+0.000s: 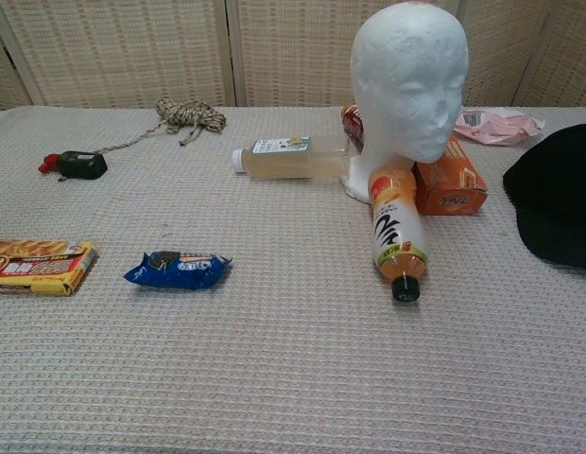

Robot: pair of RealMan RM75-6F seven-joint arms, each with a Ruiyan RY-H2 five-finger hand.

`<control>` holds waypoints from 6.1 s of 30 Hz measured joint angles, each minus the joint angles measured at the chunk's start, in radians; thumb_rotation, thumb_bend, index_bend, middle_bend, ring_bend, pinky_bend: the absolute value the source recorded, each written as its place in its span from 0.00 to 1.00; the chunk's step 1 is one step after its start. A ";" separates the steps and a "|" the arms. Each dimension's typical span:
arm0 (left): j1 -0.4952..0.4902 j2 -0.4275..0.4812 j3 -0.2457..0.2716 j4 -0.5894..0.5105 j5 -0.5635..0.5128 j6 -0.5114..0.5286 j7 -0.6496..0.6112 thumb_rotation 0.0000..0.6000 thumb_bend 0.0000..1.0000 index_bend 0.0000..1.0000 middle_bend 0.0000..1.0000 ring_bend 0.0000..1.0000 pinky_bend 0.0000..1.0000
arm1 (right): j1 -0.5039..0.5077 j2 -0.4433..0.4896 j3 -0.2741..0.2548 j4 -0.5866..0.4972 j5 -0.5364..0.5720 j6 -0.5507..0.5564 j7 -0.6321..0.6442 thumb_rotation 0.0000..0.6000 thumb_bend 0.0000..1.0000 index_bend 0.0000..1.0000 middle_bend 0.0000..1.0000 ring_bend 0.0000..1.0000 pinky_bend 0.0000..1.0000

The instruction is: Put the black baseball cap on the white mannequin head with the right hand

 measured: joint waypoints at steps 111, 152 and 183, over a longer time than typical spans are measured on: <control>0.004 0.058 -0.016 0.003 0.018 0.066 -0.266 1.00 0.08 0.13 0.03 0.00 0.19 | 0.408 -0.940 0.369 1.427 0.316 0.056 0.486 1.00 0.61 0.69 1.00 1.00 1.00; -0.008 0.030 -0.025 0.019 -0.009 0.029 -0.220 1.00 0.08 0.13 0.03 0.00 0.19 | 0.837 -0.703 0.435 0.849 0.173 0.228 0.022 1.00 0.62 0.75 1.00 1.00 1.00; -0.006 0.024 -0.014 0.014 0.019 0.043 -0.204 1.00 0.08 0.12 0.01 0.00 0.20 | 0.541 -0.428 0.142 0.299 0.102 0.133 -0.277 0.98 0.00 0.00 0.37 0.37 0.54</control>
